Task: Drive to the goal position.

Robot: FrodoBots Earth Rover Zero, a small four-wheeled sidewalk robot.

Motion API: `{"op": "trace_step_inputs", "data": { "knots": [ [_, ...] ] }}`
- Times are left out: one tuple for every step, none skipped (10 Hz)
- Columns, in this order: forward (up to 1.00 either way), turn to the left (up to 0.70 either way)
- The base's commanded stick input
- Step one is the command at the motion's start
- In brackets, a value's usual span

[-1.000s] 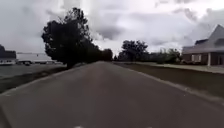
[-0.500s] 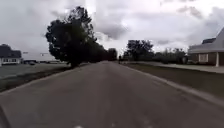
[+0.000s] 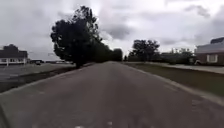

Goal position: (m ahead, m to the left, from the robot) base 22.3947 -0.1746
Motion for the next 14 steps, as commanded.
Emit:
{"op": "trace_step_inputs", "data": {
  "knots": [
    [1.0,0.01],
    [1.0,0.0],
    [1.0,-0.01],
    [1.0,-0.02],
    [1.0,-0.09],
    [1.0,-0.23],
    [1.0,-0.26],
    [1.0,-0.26],
    [1.0,-0.26],
    [1.0,-0.26],
    [1.0,-0.25],
    [1.0,-0.23],
    [1.0,-0.22],
    [1.0,-0.21]
  ]
}}
